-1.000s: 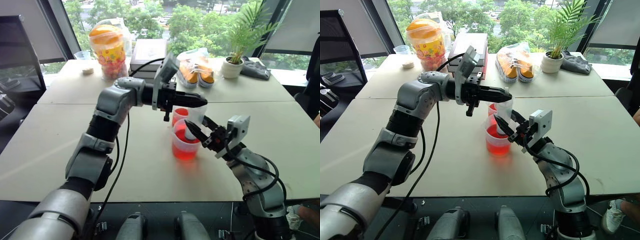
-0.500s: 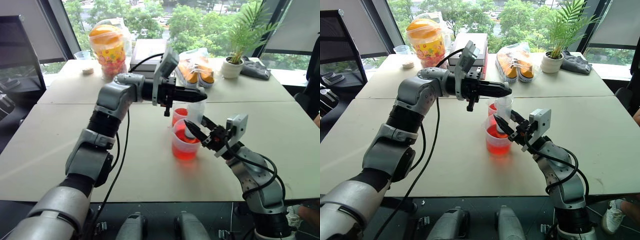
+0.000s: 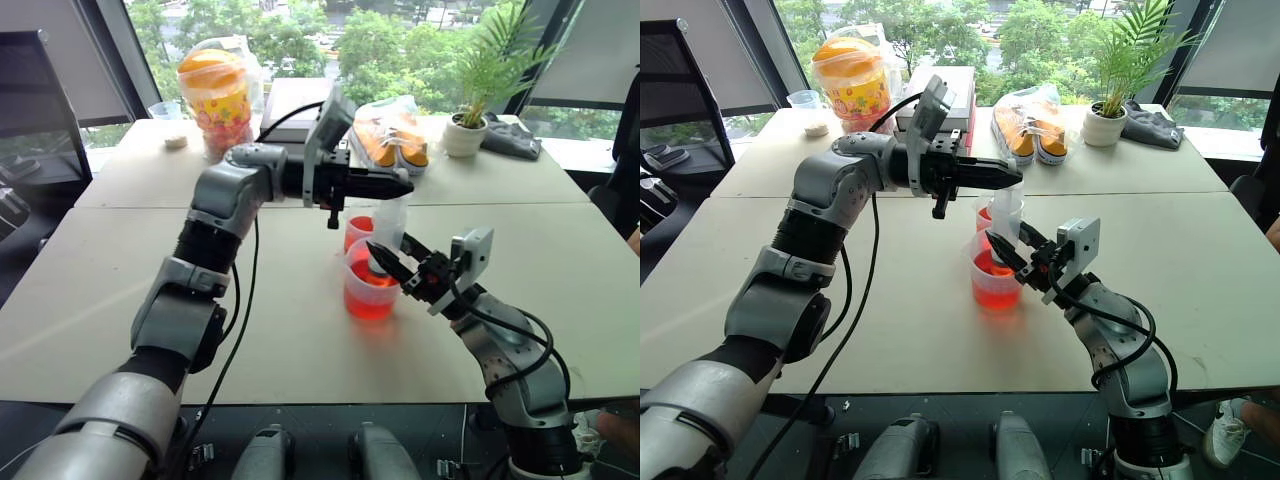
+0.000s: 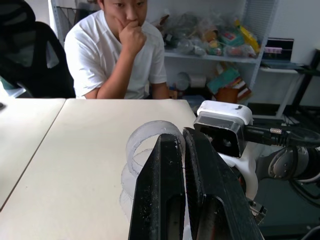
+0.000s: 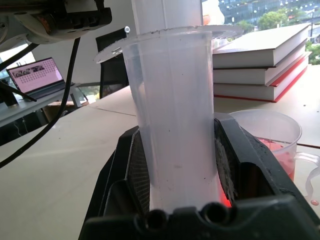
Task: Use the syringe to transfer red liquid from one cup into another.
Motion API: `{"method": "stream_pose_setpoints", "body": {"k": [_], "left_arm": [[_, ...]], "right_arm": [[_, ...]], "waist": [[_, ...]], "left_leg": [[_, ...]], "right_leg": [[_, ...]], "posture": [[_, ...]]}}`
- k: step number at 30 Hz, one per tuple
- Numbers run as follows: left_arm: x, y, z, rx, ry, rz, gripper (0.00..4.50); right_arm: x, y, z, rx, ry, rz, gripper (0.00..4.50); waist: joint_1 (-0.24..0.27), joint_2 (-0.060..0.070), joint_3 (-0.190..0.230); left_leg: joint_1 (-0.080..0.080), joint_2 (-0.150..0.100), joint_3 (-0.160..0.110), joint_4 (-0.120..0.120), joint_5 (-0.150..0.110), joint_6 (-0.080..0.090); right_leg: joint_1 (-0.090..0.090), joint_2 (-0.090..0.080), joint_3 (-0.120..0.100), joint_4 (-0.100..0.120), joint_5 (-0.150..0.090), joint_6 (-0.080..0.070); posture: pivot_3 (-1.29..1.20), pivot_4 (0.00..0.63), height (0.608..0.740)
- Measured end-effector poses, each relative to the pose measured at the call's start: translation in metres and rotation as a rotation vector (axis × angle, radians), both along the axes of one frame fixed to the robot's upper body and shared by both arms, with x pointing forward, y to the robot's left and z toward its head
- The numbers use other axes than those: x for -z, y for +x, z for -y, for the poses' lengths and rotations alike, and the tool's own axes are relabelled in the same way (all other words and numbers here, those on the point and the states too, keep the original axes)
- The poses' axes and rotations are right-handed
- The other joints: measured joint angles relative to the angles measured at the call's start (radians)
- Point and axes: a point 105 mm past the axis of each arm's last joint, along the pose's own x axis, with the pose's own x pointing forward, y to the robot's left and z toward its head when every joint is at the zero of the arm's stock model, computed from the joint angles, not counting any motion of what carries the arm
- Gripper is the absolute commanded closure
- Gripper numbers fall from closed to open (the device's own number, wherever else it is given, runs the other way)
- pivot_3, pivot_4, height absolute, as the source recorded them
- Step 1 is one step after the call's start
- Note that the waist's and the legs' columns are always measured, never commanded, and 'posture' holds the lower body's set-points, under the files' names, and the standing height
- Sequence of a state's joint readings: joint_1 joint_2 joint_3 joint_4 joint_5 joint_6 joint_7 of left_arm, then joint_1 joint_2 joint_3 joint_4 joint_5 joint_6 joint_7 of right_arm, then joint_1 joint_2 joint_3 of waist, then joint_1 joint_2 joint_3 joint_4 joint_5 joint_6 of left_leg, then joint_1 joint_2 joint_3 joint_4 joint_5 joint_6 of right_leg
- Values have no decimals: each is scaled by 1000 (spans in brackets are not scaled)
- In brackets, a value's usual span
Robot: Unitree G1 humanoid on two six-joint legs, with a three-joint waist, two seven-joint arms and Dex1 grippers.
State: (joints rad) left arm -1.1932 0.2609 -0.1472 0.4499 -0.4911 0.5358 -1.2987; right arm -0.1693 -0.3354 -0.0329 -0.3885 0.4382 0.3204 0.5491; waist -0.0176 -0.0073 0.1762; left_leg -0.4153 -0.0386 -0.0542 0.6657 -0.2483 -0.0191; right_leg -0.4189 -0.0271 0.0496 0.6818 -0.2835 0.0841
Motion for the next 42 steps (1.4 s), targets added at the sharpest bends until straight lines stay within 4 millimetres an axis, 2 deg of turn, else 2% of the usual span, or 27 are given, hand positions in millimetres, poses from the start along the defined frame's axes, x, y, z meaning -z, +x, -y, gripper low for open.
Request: {"method": "stream_pose_setpoints", "body": {"k": [3, 10, 16, 20, 27, 28, 32, 33, 35, 37, 39, 42], "left_arm": [[-5, 2, -3, -22, -18, 7, 3578], [-13, -8, -6, 13, -20, 39, 29], [-11, -8, -22, -14, 1, 53, 29], [-2, -2, -35, -59, 16, 32, 29], [5, 6, -62, -167, 39, 18, 29], [5, 9, -66, -189, 36, 16, 29], [1, 15, -79, -266, 18, 22, 29], [0, 17, -82, -285, 12, 25, 29], [0, 19, -86, -309, 5, 22, 29], [2, 20, -88, -326, -1, 18, 29], [4, 21, -90, -341, -3, 17, 29], [4, 20, -90, -350, -5, 23, 29]], "right_arm": [[-7, 2, -1, -3, 6, 8, 3048], [-23, 9, 5, 19, -2, 18, 3048], [-26, 6, 6, 8, -11, 14, 3048], [-29, 3, 3, -7, -5, 21, 3048], [-46, 0, -3, -35, 22, 44, 3048], [-51, 1, -3, -39, 30, 49, 3048], [-101, 6, 0, -57, 60, 136, 3048], [-115, 10, 0, -70, 66, 156, 3048], [-130, 19, 1, -81, 84, 171, 3048], [-138, 34, 5, -71, 101, 172, 3048], [-134, 54, 8, -49, 101, 164, 3048], [-115, 78, 8, -19, 88, 131, 3048]], "waist": [[-2, 0, 0], [3, 0, 0], [-3, 0, 0], [0, 0, 0], [-1, 0, 0], [-2, 0, 0], [1, 0, 0], [1, 0, 0], [0, 0, 0], [0, 0, 0], [-1, 0, 0], [0, 0, 0]], "left_leg": [[0, 0, 0, 0, 0, 0], [0, 0, 0, 0, 0, 0], [0, 0, 0, -1, 0, 0], [0, 0, 0, -1, 0, 0], [0, 0, -1, -1, 0, 0], [0, 0, -1, -1, 0, 0], [0, 0, -1, -1, 0, 0], [0, 0, -1, -1, 0, 0], [0, 0, -1, -1, 0, 0], [0, 0, -1, -1, 0, 0], [0, 0, 0, -1, 0, 0], [0, 0, 0, -1, 0, 0]], "right_leg": [[0, 0, 0, 0, 0, 0], [0, 0, 0, -1, 0, 0], [0, 0, 0, -1, 0, 0], [0, 0, 0, -1, 0, 0], [0, -1, 0, -1, 0, 0], [0, -1, 0, -1, 0, 0], [0, -1, 0, -1, 0, 0], [0, -1, 0, -1, 0, 0], [0, -1, 0, -1, 0, 0], [0, -1, 0, -1, 0, 0], [0, -1, 0, -1, 0, 0], [0, -1, 0, -1, 0, 0]], "posture": [[0, 150, 740], [0, 150, 740], [0, 150, 740], [0, 150, 740], [0, 150, 740], [0, 150, 740], [0, 150, 740], [0, 150, 740], [0, 150, 740], [0, 150, 740], [0, 150, 740], [0, 150, 740]]}}
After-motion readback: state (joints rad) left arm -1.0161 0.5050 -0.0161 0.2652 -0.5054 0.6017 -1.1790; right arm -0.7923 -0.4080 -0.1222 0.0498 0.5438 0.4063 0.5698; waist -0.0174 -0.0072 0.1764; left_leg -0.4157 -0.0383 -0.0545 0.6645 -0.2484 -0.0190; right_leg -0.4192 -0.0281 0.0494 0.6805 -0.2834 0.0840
